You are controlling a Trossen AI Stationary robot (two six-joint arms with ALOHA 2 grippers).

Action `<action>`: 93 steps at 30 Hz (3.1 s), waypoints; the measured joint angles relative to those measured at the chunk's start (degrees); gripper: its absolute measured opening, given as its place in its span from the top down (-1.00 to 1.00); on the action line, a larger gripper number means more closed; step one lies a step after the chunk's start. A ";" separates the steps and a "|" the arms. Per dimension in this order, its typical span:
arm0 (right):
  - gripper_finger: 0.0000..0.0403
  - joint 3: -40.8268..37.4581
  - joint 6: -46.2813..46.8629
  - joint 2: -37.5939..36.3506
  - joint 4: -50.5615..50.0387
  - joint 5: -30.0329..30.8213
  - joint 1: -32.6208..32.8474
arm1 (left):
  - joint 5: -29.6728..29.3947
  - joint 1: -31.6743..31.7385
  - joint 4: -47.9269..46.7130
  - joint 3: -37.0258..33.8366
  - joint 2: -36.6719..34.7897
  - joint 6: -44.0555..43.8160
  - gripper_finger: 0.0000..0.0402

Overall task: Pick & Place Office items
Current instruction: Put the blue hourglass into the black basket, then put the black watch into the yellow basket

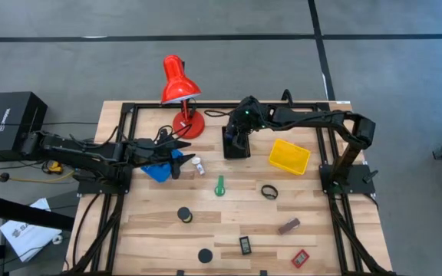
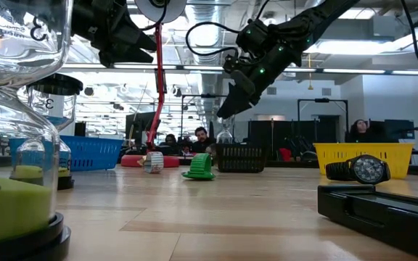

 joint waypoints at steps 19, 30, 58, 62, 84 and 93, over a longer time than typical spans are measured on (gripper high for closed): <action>-0.14 0.63 1.40 5.68 1.24 -0.07 0.26 | 0.00 0.00 0.69 0.00 0.00 0.00 -0.07; -0.13 1.73 1.22 5.68 -0.79 -0.17 -0.27 | 0.01 0.00 1.20 -0.02 0.00 -0.01 -0.07; -0.63 23.45 -3.56 5.46 -34.14 0.50 0.15 | 0.01 0.00 1.61 -0.02 0.00 -0.02 -0.07; -0.63 29.44 -3.23 5.38 -43.85 0.50 0.31 | 0.00 0.00 1.61 -0.02 0.00 -0.02 -0.07; -0.63 26.33 9.39 -2.80 -66.74 0.20 21.06 | 0.02 -0.07 1.57 0.00 0.00 -0.59 -0.07; -0.63 8.14 16.21 -11.71 -50.70 0.20 30.38 | 0.02 -0.04 1.60 -0.02 0.00 -0.63 -0.07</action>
